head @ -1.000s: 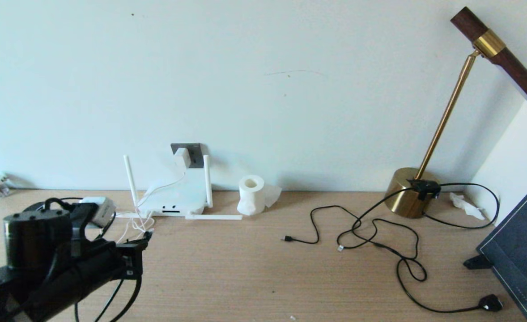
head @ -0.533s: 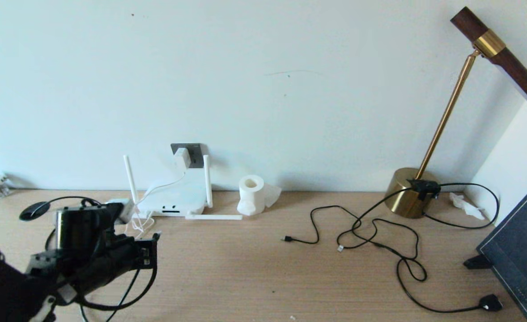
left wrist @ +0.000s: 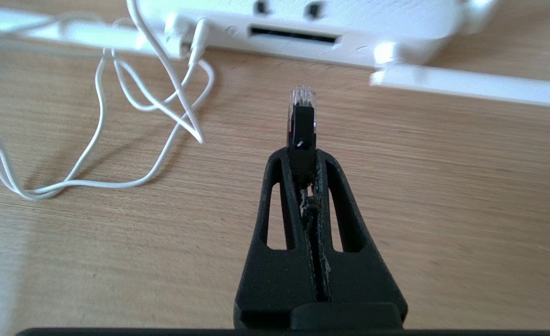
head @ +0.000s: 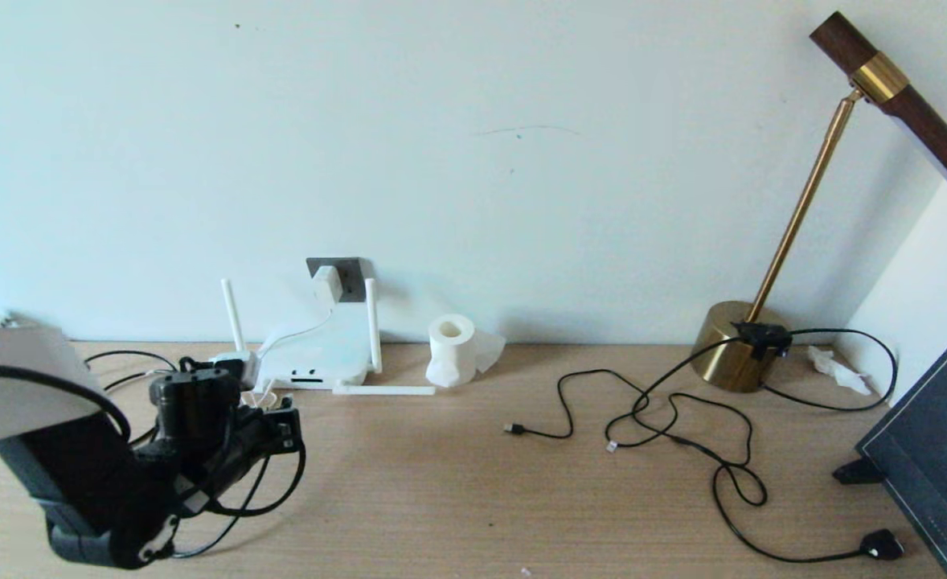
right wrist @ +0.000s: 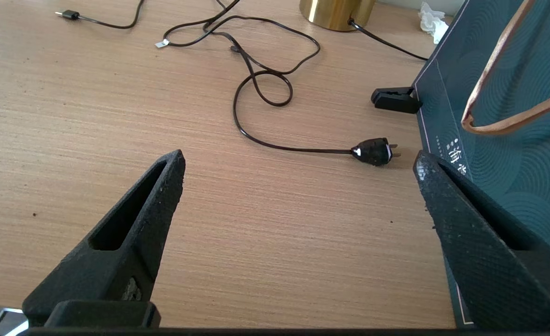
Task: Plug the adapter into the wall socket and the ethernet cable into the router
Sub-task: Align cable and router interface
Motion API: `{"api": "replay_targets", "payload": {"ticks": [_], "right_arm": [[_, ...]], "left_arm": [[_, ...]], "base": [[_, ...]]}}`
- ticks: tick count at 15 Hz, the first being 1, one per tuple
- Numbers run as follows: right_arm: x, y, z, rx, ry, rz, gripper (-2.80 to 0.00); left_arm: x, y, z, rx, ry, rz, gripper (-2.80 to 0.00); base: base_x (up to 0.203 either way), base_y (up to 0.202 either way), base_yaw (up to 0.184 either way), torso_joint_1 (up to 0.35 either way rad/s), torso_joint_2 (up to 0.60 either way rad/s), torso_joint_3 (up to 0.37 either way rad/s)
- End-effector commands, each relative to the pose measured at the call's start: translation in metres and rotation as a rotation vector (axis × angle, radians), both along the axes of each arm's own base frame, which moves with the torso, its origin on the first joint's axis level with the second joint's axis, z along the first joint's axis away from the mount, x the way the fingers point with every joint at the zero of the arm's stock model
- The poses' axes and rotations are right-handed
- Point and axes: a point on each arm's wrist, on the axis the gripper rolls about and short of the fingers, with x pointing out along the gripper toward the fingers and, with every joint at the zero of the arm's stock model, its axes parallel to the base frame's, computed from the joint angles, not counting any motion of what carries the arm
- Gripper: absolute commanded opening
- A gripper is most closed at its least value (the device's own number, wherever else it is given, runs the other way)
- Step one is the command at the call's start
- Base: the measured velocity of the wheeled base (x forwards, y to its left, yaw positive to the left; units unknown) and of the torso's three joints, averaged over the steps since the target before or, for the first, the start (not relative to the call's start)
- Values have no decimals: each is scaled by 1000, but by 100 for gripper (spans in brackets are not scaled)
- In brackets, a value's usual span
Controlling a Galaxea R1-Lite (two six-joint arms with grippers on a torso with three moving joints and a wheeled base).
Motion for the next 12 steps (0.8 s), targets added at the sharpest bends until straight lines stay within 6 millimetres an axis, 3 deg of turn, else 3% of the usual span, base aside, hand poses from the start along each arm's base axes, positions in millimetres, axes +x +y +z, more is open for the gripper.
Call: {"api": "replay_targets", "payload": {"ticks": [1, 12], "right_arm": [[0, 0, 0, -3, 6, 1, 0], [0, 0, 0, -1, 5, 1, 0]], "left_arm": [[7, 2, -12, -1, 23, 5, -280], [25, 10, -17, -18, 0, -7, -280]], "base": [[0, 0, 0, 0, 0, 0], [0, 0, 0, 0, 0, 0]]}}
